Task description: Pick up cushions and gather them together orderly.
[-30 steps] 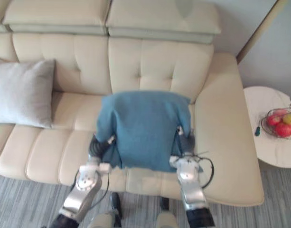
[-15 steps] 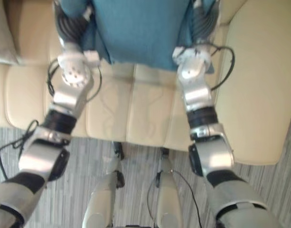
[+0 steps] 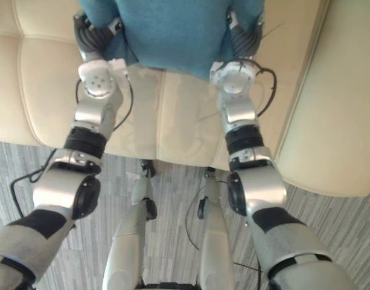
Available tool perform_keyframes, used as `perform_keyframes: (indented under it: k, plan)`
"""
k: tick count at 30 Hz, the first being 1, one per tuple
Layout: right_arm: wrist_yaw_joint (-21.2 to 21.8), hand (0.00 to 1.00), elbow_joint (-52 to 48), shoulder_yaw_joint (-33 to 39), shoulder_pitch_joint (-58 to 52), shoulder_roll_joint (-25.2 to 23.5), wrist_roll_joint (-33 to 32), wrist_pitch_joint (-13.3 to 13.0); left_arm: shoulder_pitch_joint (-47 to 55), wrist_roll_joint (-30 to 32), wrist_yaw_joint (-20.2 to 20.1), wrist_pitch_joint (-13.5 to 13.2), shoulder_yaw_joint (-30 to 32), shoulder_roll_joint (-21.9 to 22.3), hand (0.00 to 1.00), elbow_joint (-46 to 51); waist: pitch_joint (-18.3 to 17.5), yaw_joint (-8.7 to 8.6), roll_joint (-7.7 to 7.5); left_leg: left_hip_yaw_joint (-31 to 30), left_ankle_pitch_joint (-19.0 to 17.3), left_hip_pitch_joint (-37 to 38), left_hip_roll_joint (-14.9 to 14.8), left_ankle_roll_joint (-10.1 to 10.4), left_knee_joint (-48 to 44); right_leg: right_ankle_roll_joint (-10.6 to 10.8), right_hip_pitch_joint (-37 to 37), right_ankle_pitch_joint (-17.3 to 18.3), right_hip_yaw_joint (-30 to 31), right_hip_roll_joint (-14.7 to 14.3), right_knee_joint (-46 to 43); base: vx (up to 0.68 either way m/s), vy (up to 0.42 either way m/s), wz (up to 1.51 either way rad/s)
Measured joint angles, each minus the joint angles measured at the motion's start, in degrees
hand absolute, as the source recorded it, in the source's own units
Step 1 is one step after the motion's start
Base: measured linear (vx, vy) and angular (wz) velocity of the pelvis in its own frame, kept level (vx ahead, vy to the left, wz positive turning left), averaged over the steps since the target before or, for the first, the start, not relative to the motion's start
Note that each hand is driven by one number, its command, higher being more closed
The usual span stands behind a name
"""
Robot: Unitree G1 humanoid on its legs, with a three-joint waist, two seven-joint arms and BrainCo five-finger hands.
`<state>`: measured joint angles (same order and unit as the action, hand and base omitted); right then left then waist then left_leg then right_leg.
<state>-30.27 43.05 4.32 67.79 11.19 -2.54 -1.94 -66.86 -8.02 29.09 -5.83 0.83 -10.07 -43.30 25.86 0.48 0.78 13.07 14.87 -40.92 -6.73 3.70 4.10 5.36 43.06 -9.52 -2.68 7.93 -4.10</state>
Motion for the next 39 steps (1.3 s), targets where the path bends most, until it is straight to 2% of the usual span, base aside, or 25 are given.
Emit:
perform_keyframes:
  k: [8,11,14,15,18,19,22,24,26,27,29,34,39]
  plan:
    - [2.69,0.00,-17.12,0.03,-14.74,0.49,0.02,-1.20,8.93,-1.27,-3.55,-0.16,0.48,-2.94,0.00,7.25,-0.01,0.42,-0.02,0.49,0.09,3.82,-0.71,0.42,-0.20,-0.07,-2.18,1.57,0.04,-0.25,-2.97,-0.04,0.013,-0.04]
    - [4.37,0.00,-26.14,2.04,-25.35,2.88,0.03,-2.87,16.16,-2.55,-3.83,-1.83,1.06,-5.35,0.00,13.64,-0.20,0.51,-0.08,0.38,-0.20,8.80,-0.76,0.78,0.71,-0.11,-5.94,3.64,-0.22,-0.27,-4.98,0.00,-0.024,0.04]
    - [5.14,0.00,-31.06,5.38,-32.59,3.24,0.07,-3.70,22.18,-3.44,-4.36,-3.17,2.95,-5.55,0.00,17.65,-0.29,0.61,-0.13,-0.06,-0.73,11.61,-0.77,1.35,0.73,-0.21,-8.41,5.13,-0.70,-0.15,-6.28,0.03,-0.051,0.11]
    - [5.95,0.00,-33.73,6.96,-38.88,3.67,0.18,-4.26,28.09,-3.52,-4.52,-3.54,4.26,-5.13,0.00,20.50,-0.41,0.60,-0.12,-0.79,-1.25,13.88,-0.82,1.53,0.64,-0.33,-10.70,6.39,-1.50,-0.06,-7.20,0.04,-0.061,0.17]
    - [7.43,0.00,-36.44,8.05,-47.12,3.00,0.30,-4.38,36.72,-4.30,-4.73,-3.80,5.41,-2.60,0.00,23.19,-0.64,1.08,-0.26,-1.26,-2.46,17.05,-0.90,1.80,0.40,-0.36,-13.72,8.10,-2.07,0.01,-8.35,0.05,-0.062,0.15]
    - [8.25,0.00,-37.87,8.42,-51.28,1.82,0.28,-4.39,41.71,-4.65,-5.43,-3.79,6.56,-0.12,0.00,24.73,-1.11,1.29,-0.18,-1.52,-3.29,18.14,-0.88,1.77,-0.36,-0.45,-15.33,9.01,-2.65,0.06,-8.67,0.08,-0.068,0.13]
    - [10.83,0.00,-38.11,8.62,-61.32,-1.81,0.29,-4.42,55.09,-6.36,-7.57,-3.78,7.62,6.01,0.00,26.62,-5.76,1.50,-0.33,-2.31,-5.15,20.80,-0.92,2.14,-1.24,-0.52,-18.80,10.93,-3.71,0.19,-8.95,0.12,-0.059,0.15]
    - [12.43,0.00,-38.06,8.62,-66.25,-4.35,0.30,-4.44,62.20,-6.90,-9.41,-3.74,7.63,8.15,0.00,26.79,-8.32,1.69,-0.38,-2.41,-6.36,23.61,-1.00,2.49,-1.40,-0.56,-21.86,12.15,-4.15,0.21,-8.91,0.20,-0.050,0.07]
    - [14.79,0.00,-36.87,8.34,-71.83,-7.43,0.32,-4.52,69.49,-6.70,-11.94,-3.57,7.08,9.47,0.00,26.17,-12.00,1.96,-0.69,-2.18,-7.81,26.91,-1.31,2.96,-1.96,-0.61,-25.48,13.36,-4.29,0.00,-8.39,0.17,-0.037,-0.02]
    - [15.48,0.00,-36.31,8.27,-72.91,-7.98,0.34,-4.55,70.61,-6.67,-12.99,-3.39,7.06,9.60,0.00,25.51,-12.76,2.06,-0.70,-2.03,-8.38,27.54,-1.40,3.01,-2.34,-0.60,-26.31,13.64,-4.28,-0.06,-8.21,0.14,-0.029,-0.11]
    - [17.70,0.00,-30.41,7.29,-75.32,-8.98,0.38,-4.71,73.60,-6.20,-16.17,-2.51,7.07,10.03,0.00,20.68,-15.74,2.19,-0.76,-1.25,-9.53,30.23,-1.68,3.45,-2.60,-0.46,-29.38,13.81,-4.10,-0.58,-6.66,0.13,-0.017,-0.16]
    - [21.08,0.00,-13.72,5.95,-76.36,-9.59,2.59,-4.28,74.44,-2.16,-20.54,-0.91,6.99,10.86,0.00,7.18,-19.81,2.29,-0.94,-0.39,-10.70,35.17,-2.16,4.05,-1.93,-0.44,-34.65,13.76,-3.79,-1.29,-3.85,0.09,-0.003,-0.08]
    - [22.84,0.00,1.91,6.45,-75.81,-9.46,4.17,-3.39,74.81,3.27,-22.17,0.22,6.92,9.56,0.00,-5.11,-22.74,2.18,-1.51,0.42,-11.32,39.33,-1.72,4.22,-0.16,-0.15,-38.39,13.18,-2.70,-1.47,-0.45,0.05,0.023,-0.13]
